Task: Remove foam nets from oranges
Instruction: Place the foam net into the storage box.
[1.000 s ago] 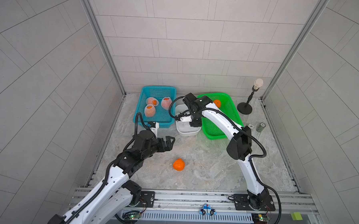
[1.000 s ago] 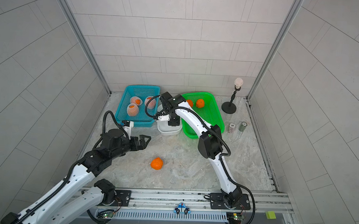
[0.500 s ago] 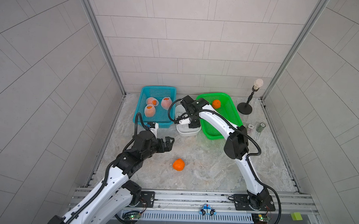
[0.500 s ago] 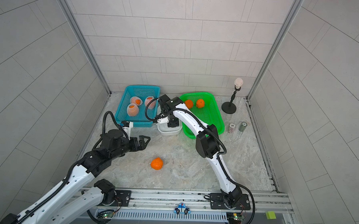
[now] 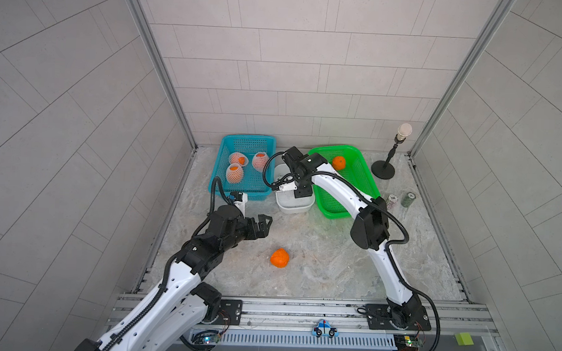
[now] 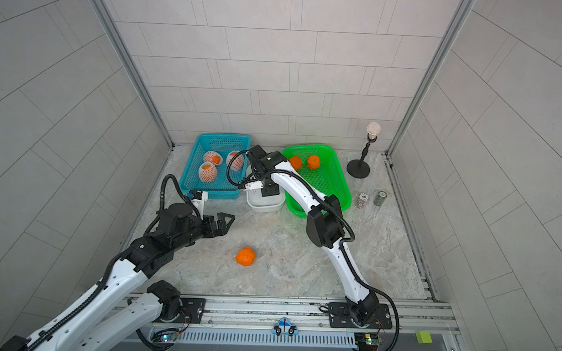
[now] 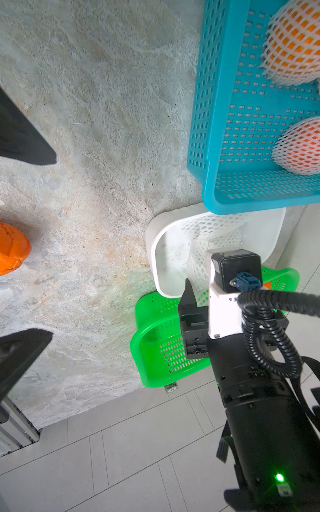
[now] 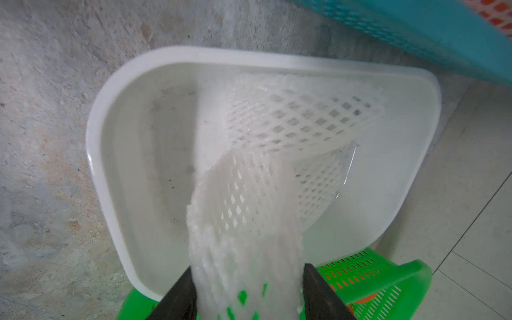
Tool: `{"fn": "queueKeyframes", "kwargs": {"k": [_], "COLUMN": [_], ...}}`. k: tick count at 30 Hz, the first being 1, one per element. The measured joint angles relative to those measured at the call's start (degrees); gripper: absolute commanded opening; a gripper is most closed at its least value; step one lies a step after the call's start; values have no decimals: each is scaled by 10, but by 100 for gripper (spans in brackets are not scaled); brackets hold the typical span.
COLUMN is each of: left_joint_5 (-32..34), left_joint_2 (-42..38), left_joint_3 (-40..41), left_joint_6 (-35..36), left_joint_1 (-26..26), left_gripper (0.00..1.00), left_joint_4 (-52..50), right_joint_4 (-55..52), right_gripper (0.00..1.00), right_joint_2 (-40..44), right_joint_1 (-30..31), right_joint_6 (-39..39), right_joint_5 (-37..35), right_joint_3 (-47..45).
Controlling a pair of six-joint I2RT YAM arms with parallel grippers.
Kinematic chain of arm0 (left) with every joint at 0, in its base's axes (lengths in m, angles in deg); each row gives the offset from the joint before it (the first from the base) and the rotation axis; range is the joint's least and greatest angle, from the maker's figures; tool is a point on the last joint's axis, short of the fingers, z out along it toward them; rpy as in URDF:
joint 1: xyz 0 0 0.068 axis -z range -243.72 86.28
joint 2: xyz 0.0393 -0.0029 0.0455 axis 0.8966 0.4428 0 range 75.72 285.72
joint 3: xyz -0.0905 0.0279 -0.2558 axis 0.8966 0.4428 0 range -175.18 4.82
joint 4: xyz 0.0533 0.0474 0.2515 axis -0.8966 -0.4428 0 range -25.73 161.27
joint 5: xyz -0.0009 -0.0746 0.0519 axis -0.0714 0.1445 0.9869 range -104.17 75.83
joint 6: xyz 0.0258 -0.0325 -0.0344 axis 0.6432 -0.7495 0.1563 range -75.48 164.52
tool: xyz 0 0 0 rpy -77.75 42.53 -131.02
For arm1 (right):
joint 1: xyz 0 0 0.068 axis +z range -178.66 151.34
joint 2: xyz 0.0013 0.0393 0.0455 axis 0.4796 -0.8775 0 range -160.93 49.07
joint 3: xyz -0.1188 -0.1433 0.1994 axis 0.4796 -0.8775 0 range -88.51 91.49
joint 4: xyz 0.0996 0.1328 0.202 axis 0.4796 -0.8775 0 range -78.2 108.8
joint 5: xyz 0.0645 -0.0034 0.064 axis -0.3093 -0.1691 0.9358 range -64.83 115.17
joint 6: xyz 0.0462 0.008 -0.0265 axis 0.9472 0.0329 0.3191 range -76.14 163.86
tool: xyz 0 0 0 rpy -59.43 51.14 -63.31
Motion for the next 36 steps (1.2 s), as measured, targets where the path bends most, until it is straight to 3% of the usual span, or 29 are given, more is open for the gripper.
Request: {"fn": "queueKeyframes", "kwargs": {"k": [7,21,27,29,30,33,36], "left_joint_5": [2,7,20,24,26,31,32], "left_joint_2": [-1,-12,-14,-16,-16,-18,-28], "left_joint_3": [0,7,7,7,7,7,10], "left_joint_6": [0,0,-12,-20,-26,-43,-62], "left_joint_1": [0,0,0,0,0,0,0], "left_gripper": [99,99,99,100,99,100,100], "left_joint_4": [0,-1,-17,-27,-34,-54,-70], "right_joint_4": [6,14,18,26,30,55,115], "right_gripper": [74,75,75,75,97,100,100], "right_joint_2": [0,0,18,44,64,141,250], "right_joint_1": [0,0,-3,-4,-5,-3,10], "right_joint_6": [1,6,34,57,68,130,188], "right_joint_5": [-2,6,43,63,76,100,113], "right_joint_3": [4,9,14,-3,-19,-93,-236]}}
